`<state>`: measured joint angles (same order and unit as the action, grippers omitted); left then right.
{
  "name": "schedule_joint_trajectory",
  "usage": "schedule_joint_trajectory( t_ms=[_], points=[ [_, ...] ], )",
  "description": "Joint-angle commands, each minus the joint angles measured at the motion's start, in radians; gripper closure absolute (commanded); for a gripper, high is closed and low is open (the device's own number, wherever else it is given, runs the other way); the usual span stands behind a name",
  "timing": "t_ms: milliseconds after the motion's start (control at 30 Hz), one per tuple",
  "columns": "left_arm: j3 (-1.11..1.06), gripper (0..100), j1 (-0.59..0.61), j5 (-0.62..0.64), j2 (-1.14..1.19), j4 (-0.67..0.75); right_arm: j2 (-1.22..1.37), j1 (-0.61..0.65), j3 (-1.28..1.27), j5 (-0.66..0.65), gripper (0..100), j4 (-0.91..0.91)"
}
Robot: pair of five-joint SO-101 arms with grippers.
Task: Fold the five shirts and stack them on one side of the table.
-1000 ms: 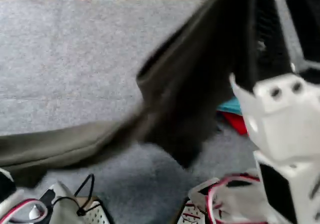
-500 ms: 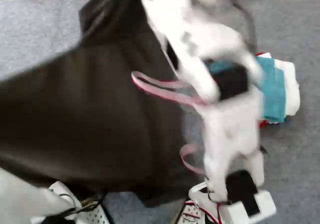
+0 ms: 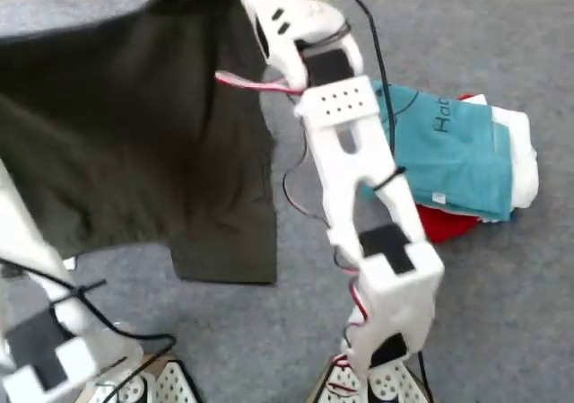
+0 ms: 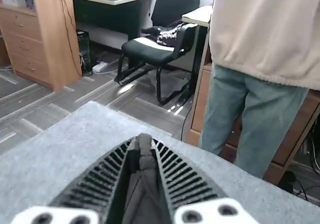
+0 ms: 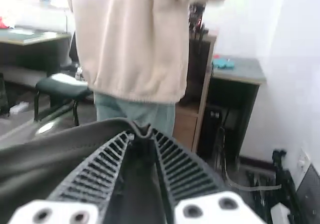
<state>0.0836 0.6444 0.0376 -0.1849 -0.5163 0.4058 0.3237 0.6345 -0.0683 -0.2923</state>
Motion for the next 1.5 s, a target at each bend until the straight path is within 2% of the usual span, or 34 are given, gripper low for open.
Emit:
schedule_joint_trajectory(
  t_ms=[0,200,433,567,700,800,933,1067,1233,1333,1467],
  points=[
    [0.163,97,-0.019,-0.011,0.081,-0.002,0.119,-0.017,0.334,0.002,98.5,-0.112],
    [0.239,97,-0.007,-0.011,0.195,-0.161,0.351,-0.014,0.696,0.006,98.5,-0.400],
    [0.239,97,0.038,-0.011,0.222,-0.339,0.470,0.038,1.049,0.000,98.5,-0.930],
    [0.163,97,0.041,-0.011,0.226,-0.446,0.453,0.063,1.027,-0.002,98.4,-1.134],
    [0.001,97,0.044,-0.031,0.224,-0.445,0.446,0.087,1.032,-0.008,98.4,-1.310],
    [-0.122,97,0.044,-0.100,0.224,-0.436,0.453,0.124,1.020,-0.080,98.4,-1.476],
    [-0.308,97,0.070,-0.117,0.215,-0.330,0.452,0.132,0.949,0.005,98.5,-1.476],
    [-0.418,97,0.157,-0.117,0.215,-0.278,0.401,0.186,0.828,0.044,98.5,-1.478],
    [-0.430,97,0.252,-0.147,0.215,-0.284,0.306,0.218,0.588,0.060,98.5,-1.476],
    [-0.426,97,0.262,-0.218,0.215,-0.327,0.260,0.193,0.470,0.071,98.5,-1.475],
    [-0.433,97,0.255,-0.250,0.183,-0.405,0.180,0.183,0.348,0.063,98.5,-1.475]
  ],
)
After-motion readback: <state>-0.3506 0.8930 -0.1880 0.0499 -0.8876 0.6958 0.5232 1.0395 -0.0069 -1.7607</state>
